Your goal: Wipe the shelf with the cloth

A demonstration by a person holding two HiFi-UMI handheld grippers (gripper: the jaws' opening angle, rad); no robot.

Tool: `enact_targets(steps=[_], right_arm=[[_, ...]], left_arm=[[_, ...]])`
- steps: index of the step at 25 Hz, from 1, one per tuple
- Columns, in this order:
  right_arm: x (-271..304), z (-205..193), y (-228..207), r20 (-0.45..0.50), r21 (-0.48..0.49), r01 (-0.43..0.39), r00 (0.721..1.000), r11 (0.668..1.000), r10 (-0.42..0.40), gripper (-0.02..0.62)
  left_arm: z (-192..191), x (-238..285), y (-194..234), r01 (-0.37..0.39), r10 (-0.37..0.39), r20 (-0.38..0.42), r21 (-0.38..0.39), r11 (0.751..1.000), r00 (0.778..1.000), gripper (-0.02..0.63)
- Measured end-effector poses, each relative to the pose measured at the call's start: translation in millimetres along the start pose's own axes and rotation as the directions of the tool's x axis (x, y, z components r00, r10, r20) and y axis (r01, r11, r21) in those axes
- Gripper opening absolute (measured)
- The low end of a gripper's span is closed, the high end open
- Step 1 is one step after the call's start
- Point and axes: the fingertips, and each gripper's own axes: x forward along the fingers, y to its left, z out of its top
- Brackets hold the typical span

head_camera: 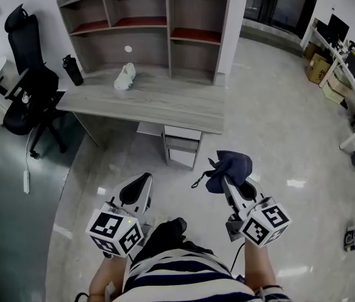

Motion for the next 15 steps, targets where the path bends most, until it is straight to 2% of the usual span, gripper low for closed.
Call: enact_targets(steps=[6,15], right_arm=[[39.7,1.6,-1.6,-0.026,0.016,-0.004,1.000,1.000,0.005,0.080],[118.7,21.0,-14.0,-0.051,-0.012,0.006,0.999,1.000,-0.007,0.080]], left_arm=[[6.4,18.9,32.6,-0.017,0.017,-0.010,-0.017,1.000,1.000,0.023],[36.3,80.6,87.2,0.034,-0.034,0.006,-0.049,0.998,0.999,0.022]])
